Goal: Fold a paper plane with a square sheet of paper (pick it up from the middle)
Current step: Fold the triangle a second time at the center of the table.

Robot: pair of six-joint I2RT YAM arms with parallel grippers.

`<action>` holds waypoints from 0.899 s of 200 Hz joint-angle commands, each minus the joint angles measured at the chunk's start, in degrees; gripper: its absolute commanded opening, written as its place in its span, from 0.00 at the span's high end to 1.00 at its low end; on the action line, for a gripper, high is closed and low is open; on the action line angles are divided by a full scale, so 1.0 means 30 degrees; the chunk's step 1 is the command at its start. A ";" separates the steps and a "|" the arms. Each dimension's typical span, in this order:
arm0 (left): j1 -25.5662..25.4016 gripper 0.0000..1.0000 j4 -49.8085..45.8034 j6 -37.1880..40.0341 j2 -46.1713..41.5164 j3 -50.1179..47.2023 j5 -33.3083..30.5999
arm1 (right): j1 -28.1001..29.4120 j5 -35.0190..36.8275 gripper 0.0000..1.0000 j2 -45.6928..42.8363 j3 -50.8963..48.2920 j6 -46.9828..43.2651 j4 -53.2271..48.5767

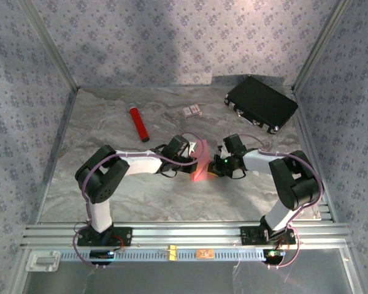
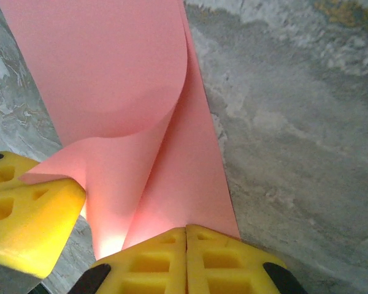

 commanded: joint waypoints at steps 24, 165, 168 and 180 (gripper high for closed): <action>0.0152 1.00 -0.0897 0.0823 0.0489 0.0622 -0.0709 | -0.0103 0.1163 0.92 0.0045 0.0103 -0.0462 -0.1859; 0.0328 1.00 -0.0305 0.0280 -0.0337 0.0095 -0.1469 | -0.0059 0.1226 0.92 0.0074 -0.0011 -0.0544 -0.1849; 0.0350 1.00 -0.0219 0.0230 -0.0412 0.0011 -0.1497 | -0.0081 0.1254 0.92 0.0087 -0.0011 -0.0556 -0.1858; 0.0411 1.00 0.0038 0.0109 -0.0570 -0.0211 -0.1494 | -0.0086 0.1203 0.92 0.0074 -0.0015 -0.0549 -0.1873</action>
